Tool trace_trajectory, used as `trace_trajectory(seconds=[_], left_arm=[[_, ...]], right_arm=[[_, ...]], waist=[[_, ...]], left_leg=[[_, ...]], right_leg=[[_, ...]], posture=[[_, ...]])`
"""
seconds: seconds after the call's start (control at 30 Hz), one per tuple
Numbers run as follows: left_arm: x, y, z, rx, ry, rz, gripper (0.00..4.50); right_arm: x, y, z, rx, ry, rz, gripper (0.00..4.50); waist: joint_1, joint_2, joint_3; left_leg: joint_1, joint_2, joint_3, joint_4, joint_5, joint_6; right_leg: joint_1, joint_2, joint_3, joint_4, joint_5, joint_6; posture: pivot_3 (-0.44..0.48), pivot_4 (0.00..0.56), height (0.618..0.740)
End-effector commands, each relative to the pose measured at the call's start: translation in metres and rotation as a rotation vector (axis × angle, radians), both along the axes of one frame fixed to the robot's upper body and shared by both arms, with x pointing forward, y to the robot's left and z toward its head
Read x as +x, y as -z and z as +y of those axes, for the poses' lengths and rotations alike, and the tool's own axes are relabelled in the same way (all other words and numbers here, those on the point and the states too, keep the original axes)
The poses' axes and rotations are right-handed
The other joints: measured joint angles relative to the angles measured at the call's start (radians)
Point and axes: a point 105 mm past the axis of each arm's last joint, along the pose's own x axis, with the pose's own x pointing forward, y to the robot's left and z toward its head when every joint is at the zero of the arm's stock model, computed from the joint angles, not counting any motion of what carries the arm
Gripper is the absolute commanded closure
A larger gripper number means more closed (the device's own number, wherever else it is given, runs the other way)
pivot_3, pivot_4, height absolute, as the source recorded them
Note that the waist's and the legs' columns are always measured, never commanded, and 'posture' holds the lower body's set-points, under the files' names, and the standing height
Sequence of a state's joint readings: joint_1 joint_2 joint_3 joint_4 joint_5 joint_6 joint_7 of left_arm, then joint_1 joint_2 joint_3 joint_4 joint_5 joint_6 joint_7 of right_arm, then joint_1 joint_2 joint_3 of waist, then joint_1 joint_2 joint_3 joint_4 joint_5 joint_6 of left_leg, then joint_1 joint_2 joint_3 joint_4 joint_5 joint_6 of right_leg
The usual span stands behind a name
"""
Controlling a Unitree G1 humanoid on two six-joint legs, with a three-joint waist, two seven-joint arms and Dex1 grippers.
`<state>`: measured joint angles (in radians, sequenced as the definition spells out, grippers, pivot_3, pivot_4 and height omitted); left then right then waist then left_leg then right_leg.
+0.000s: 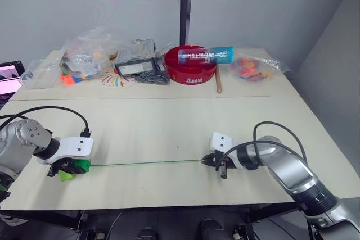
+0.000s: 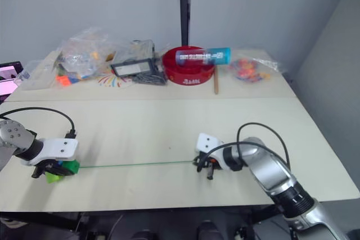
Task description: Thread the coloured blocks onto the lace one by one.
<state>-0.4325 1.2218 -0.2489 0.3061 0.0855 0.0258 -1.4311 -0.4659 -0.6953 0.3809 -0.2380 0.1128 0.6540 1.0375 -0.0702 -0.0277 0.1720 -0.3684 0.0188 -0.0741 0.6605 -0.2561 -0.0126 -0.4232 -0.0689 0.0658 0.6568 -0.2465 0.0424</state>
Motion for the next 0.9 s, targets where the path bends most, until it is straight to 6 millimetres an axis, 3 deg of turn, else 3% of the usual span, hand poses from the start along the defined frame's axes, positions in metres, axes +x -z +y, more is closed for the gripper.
trace_trajectory(seconds=[0.03,0.33,0.63,0.77,0.9], left_arm=[[-0.001,0.005,0.025,0.075,-0.097,-0.003,3.31],[-0.003,0.004,0.043,0.091,-0.175,-0.020,3.31],[-0.008,0.003,0.051,0.070,-0.238,-0.053,3.31],[-0.005,0.000,0.038,0.038,-0.200,-0.075,3.31],[0.011,-0.005,0.007,-0.007,-0.097,-0.124,3.31]], right_arm=[[0.000,-0.008,0.001,0.007,-0.004,-0.022,4.50],[0.004,0.000,-0.012,-0.048,0.013,-0.019,4.50],[0.007,-0.002,-0.009,-0.037,0.002,-0.024,4.50],[0.007,-0.001,-0.009,-0.041,-0.001,-0.021,4.50],[0.008,-0.001,-0.017,-0.070,0.014,-0.003,4.50]], waist=[[0.000,0.001,0.000],[0.000,0.002,-0.001],[-0.003,0.004,0.000],[-0.002,0.004,0.000],[0.004,0.004,0.000]], left_leg=[[0.000,0.000,0.000,0.000,0.000,0.000],[0.004,0.010,0.000,0.000,0.000,0.001],[0.008,0.016,0.002,0.000,0.000,0.001],[0.008,0.017,0.002,0.000,0.000,0.001],[0.007,0.016,0.002,0.000,0.000,0.001]], right_leg=[[0.000,0.000,0.000,0.001,0.000,0.000],[0.000,0.011,0.001,0.006,-0.004,-0.002],[0.000,0.017,0.002,0.008,-0.005,-0.006],[0.000,0.017,0.002,0.008,-0.005,-0.006],[0.000,0.017,0.002,0.007,-0.005,-0.006]], posture=[[0.000,0.150,0.731],[0.000,0.150,0.731],[0.000,0.150,0.731],[0.000,0.150,0.731],[0.000,0.150,0.731]])
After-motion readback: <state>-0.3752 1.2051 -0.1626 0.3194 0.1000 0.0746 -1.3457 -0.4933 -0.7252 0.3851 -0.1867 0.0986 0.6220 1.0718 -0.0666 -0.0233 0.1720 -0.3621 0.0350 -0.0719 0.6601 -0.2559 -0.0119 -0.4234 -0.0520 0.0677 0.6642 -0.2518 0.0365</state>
